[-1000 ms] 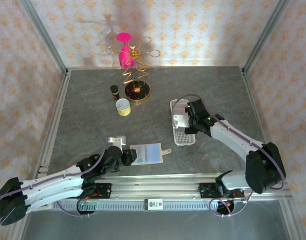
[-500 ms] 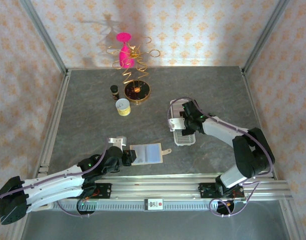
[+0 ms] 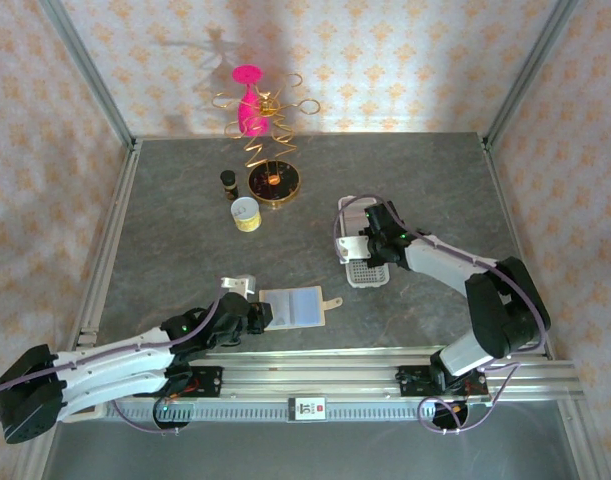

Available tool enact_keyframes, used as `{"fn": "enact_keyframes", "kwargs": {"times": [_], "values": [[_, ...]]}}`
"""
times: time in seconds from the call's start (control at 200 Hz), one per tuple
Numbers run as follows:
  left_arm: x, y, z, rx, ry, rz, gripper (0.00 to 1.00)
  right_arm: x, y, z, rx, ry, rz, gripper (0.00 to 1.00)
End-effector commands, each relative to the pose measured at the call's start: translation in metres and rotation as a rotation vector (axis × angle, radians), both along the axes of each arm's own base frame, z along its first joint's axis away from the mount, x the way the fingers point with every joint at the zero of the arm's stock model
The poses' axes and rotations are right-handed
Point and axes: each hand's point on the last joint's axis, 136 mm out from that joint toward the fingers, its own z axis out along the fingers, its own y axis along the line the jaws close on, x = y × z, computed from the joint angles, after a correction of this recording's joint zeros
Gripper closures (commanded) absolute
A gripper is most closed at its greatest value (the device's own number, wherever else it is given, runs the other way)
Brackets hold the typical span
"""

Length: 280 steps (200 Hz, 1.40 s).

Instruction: Put the credit cards into the card holder

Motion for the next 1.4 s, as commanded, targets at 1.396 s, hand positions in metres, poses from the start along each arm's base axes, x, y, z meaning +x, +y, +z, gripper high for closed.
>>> {"fn": "enact_keyframes", "kwargs": {"times": [1.396], "values": [[-0.003,-0.004,0.0,-0.043,0.005,-0.004,0.87,-0.005,-0.007,0.02,0.008,-0.034,-0.036,0.86]]}}
